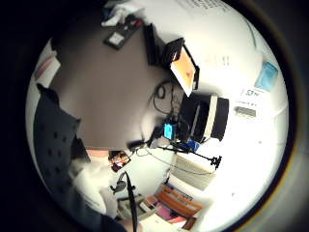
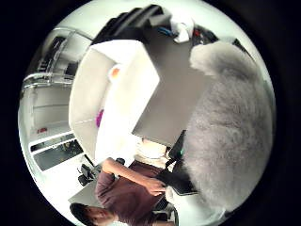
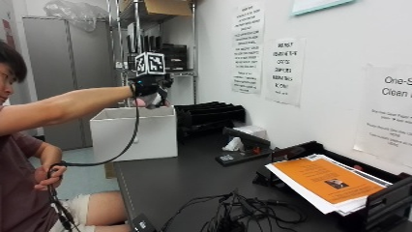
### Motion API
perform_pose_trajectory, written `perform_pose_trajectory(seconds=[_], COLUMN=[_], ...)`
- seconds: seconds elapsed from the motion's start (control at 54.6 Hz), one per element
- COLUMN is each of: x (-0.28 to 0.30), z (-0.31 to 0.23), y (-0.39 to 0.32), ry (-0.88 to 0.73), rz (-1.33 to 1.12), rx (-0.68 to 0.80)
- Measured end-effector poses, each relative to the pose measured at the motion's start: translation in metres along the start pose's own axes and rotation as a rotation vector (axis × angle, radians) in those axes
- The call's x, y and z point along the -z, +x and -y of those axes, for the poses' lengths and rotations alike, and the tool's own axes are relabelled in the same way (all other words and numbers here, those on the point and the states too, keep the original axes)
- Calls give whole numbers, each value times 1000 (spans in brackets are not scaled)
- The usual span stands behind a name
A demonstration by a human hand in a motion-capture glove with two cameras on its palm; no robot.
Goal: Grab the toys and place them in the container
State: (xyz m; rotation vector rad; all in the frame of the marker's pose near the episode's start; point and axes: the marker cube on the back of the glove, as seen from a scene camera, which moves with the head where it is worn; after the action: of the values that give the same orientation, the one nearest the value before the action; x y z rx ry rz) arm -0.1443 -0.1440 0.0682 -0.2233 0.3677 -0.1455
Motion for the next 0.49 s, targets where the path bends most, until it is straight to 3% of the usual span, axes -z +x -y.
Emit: perform_pose_trajectory(seconds=[0.22,0.494], x=[84,117], z=[11,51], y=[-65,-195], ry=[154,268], rz=[5,92], rx=[85,229])
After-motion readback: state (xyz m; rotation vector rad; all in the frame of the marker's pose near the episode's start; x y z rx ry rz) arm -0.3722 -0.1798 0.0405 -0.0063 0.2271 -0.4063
